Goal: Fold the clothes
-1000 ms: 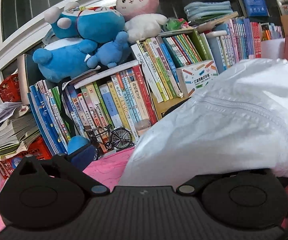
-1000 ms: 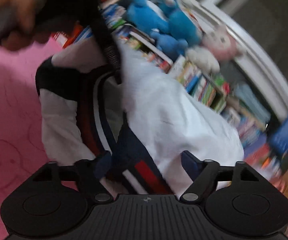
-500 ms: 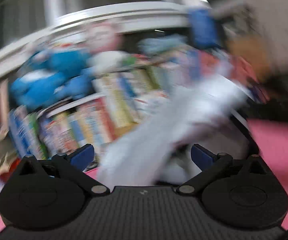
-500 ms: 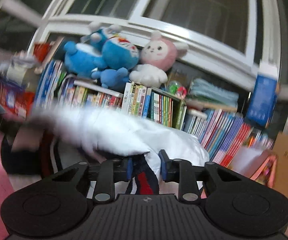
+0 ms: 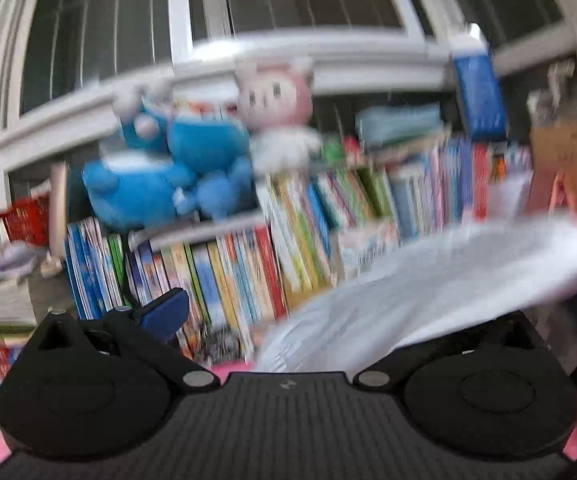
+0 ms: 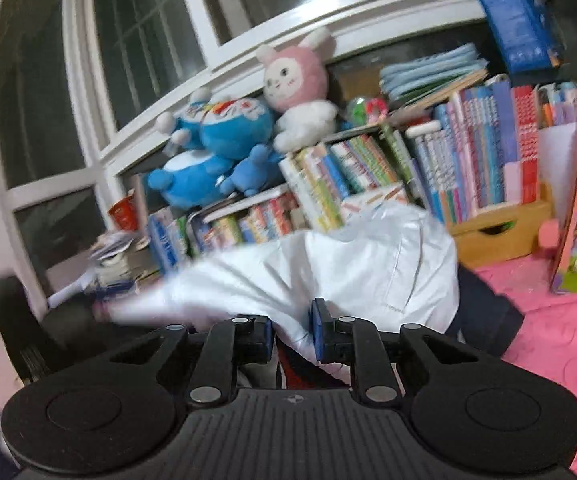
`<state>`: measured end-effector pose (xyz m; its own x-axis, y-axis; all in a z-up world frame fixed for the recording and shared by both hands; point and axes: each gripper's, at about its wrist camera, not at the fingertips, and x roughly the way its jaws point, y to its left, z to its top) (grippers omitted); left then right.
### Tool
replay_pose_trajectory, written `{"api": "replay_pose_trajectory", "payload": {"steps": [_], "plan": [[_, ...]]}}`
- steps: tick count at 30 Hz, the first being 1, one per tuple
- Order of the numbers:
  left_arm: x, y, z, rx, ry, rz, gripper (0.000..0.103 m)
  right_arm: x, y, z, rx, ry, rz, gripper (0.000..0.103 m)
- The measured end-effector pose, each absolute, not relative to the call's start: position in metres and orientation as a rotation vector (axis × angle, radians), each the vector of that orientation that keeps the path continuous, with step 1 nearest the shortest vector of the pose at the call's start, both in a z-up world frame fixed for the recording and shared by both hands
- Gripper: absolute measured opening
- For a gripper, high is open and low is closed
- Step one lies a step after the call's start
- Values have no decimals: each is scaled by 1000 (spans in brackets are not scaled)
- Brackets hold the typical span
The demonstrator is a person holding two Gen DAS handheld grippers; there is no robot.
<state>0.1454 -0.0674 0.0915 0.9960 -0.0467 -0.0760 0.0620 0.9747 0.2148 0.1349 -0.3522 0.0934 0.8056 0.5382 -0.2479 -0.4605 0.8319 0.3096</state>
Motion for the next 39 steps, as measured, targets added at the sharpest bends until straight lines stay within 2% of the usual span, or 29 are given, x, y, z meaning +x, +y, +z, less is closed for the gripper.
{"api": "replay_pose_trajectory", "payload": {"steps": [2, 4, 9, 11, 14, 16, 18, 23, 25, 27, 33, 36, 39], "plan": [[133, -68, 103, 252, 47, -42, 103, 119, -336, 86, 106, 300, 504, 41], [122, -68, 109, 251, 64, -65, 103, 92, -304, 74, -114, 202, 446, 63], [96, -55, 126, 191, 114, -158, 103, 24, -228, 25, -655, -85, 304, 82], [81, -45, 133, 163, 126, -202, 103, 14, -213, 10, -746, -147, 271, 87], [76, -33, 131, 148, 151, -221, 103, 14, -205, 2, -767, -175, 212, 83], [76, -26, 128, 145, 171, -223, 103, 13, -216, 14, -672, -190, 175, 61], [77, -19, 124, 142, 190, -225, 103, 8, -232, 32, -543, -215, 146, 54], [79, -1, 115, 134, 239, -230, 103, 16, -257, 75, -365, -208, 137, 53], [80, -7, 104, 179, 245, -237, 103, 26, -259, 85, -324, -177, 155, 46], [75, -27, 86, 265, 250, -266, 103, 38, -264, 94, -257, -122, 187, 40], [67, -84, 39, 510, 243, -340, 103, 96, -293, 107, 56, 106, 340, 35], [88, -78, 37, 477, 241, -253, 103, 119, -324, 97, 248, 254, 404, 35], [125, -34, 59, 181, 338, -250, 103, 133, -346, 79, 261, 364, 385, 38]]}}
